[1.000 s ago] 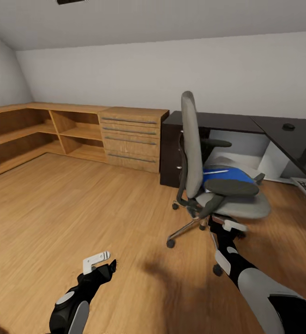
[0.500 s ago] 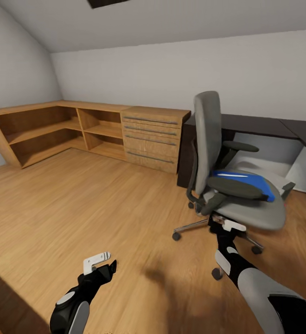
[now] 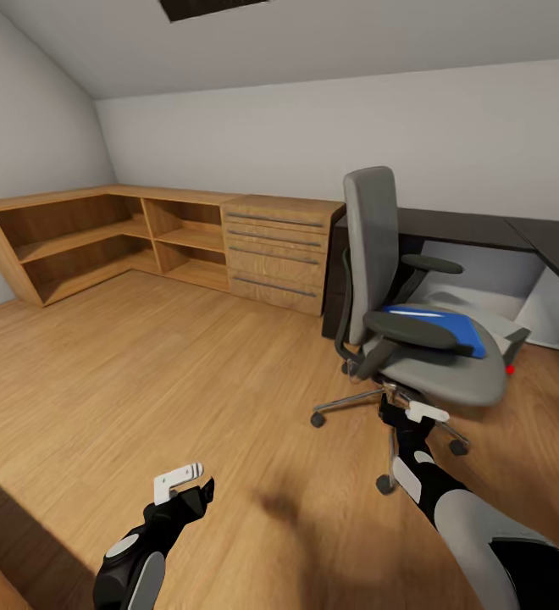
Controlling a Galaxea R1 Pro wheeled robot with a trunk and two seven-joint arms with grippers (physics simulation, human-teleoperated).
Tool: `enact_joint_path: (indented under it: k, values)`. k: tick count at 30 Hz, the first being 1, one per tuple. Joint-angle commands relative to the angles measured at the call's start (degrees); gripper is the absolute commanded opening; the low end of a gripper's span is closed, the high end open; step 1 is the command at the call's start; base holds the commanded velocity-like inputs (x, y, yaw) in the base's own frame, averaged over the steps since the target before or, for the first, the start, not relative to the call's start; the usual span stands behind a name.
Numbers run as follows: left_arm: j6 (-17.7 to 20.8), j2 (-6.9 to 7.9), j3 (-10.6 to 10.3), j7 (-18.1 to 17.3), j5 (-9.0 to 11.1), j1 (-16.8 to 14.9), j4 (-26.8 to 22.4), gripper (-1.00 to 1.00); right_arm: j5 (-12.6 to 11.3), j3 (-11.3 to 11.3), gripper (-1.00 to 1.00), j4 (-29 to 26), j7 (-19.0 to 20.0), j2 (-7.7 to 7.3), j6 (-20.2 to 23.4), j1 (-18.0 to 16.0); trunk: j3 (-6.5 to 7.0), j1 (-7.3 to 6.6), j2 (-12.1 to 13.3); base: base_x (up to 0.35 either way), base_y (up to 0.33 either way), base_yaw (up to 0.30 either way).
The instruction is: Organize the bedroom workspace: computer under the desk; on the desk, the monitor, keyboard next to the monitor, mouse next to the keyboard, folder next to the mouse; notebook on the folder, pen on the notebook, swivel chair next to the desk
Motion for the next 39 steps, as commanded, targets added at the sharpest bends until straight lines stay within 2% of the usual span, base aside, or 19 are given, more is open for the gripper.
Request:
enact_joint_path:
  k: [1,18,29,36,37,39]
  values:
    - [0.18,0.01,-0.05,0.53,0.61,-0.02,-0.08,1.0,-0.04,-0.15,1.0,0.04,0.08,0.02,-0.18,-0.04,0.01,-0.04,-0.02,-0.321,0.0,-0.199]
    - [0.26,0.01,0.2,0.52,0.46,-0.02,-0.09,1.0,-0.01,0.01,1.0,0.37,0.16,0.31,-0.19,-0.04,0.86,-0.04,-0.02,-0.323,0.0,-0.18]
    - [0.27,0.01,0.45,0.52,0.44,-0.02,-0.15,1.0,-0.66,-0.44,1.0,0.11,-0.08,0.91,0.86,-0.04,0.9,-0.04,-0.02,-0.055,0.0,-0.013]
    - [0.21,0.01,0.62,0.52,0.44,-0.02,-0.16,1.0,-4.8,-2.53,1.0,-0.38,0.07,0.45,8.08,-0.04,0.91,-0.04,-0.02,-0.004,0.0,-0.001]
    - [0.19,0.01,0.65,0.52,0.44,-0.02,-0.16,1.0,-8.89,-3.55,1.0,-3.22,0.28,-1.08,15.34,-0.04,0.91,-0.04,-0.02,0.0,0.0,0.0]
    - [0.19,0.01,0.65,0.52,0.44,-0.02,-0.16,1.0,-10.39,-3.74,1.0,-5.0,0.33,-1.65,18.35,-0.04,0.91,-0.04,-0.02,0.0,0.0,0.0]
